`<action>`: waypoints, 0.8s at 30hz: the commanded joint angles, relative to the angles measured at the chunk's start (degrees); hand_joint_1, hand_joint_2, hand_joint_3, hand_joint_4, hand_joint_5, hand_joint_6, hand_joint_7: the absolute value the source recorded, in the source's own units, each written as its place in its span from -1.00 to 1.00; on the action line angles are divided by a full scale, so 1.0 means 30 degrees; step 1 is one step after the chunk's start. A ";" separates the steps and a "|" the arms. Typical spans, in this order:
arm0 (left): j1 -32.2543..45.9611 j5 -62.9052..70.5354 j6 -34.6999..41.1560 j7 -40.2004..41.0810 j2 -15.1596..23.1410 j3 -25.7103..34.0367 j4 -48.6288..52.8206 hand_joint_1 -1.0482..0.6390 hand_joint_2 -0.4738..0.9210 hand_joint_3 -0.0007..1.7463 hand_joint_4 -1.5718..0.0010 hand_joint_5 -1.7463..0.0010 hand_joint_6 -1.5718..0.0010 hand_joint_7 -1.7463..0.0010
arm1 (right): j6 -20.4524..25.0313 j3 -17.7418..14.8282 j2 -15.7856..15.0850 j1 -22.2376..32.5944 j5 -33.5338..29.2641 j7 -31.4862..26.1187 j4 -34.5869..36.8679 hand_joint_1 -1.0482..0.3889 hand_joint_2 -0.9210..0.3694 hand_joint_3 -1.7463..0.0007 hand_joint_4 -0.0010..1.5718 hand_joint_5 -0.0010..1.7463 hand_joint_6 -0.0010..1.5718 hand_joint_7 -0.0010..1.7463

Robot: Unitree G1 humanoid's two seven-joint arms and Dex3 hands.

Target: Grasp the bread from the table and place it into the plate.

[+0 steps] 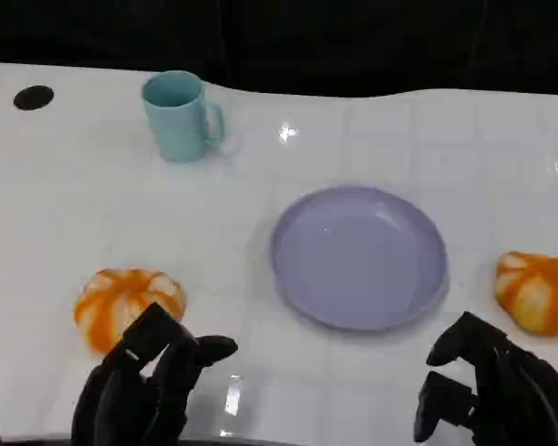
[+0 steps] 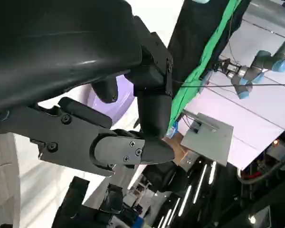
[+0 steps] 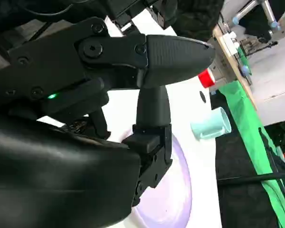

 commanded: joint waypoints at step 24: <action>0.0093 -0.0213 0.0197 -0.0701 0.0630 0.0085 -0.0097 -0.41 1.00 -0.57 0.16 -0.96 0.29 -0.48 | 0.0447 -0.0113 -0.0139 -0.0043 0.0584 -0.0016 -0.0426 -0.23 -1.00 0.38 -0.08 1.00 -0.45 1.00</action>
